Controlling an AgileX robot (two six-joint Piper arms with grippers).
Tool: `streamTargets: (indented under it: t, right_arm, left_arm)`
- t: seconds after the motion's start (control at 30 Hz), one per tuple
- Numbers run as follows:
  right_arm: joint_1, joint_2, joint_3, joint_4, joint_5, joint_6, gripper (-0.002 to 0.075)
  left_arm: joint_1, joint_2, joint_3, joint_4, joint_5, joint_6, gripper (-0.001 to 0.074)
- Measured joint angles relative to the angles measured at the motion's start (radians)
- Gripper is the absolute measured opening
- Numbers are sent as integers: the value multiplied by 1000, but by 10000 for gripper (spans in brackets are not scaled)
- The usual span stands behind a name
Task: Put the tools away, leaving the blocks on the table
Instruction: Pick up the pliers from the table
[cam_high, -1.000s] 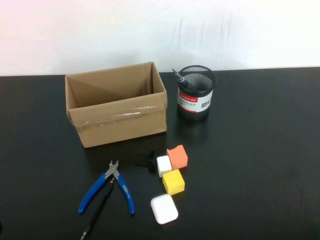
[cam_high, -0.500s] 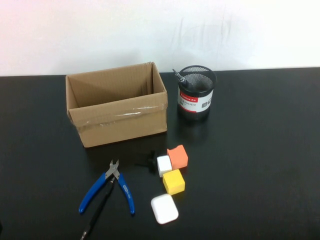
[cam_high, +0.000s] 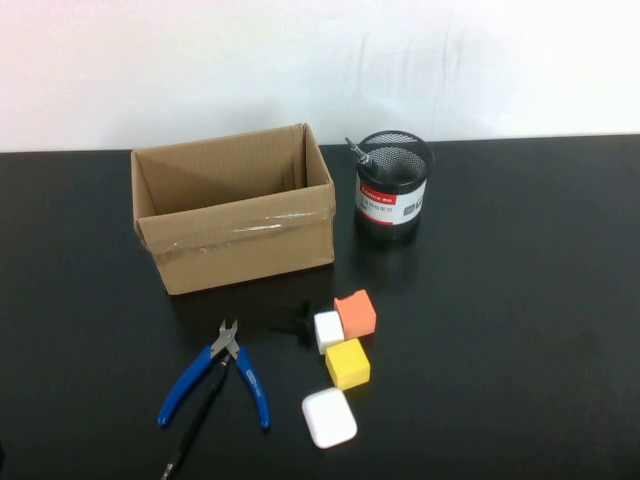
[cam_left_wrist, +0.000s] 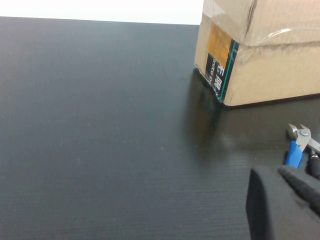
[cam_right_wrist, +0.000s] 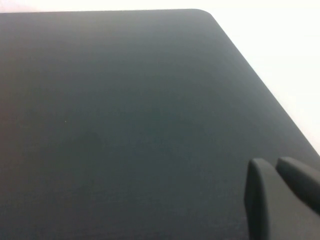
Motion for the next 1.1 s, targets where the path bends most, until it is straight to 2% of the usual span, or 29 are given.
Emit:
streamTargets:
  t: [0.6,0.8,1.1]
  right_arm:
    - [0,0,0,0,0,0,-9]
    - [0,0,0,0,0,0,-9]
    - [0,0,0,0,0,0,-9]
  left_arm:
    - [0,0,0,0,0,0,-6]
    - [0,0,0,58,-8,0,-6]
    - [0,0,2,27,-277,0,-6]
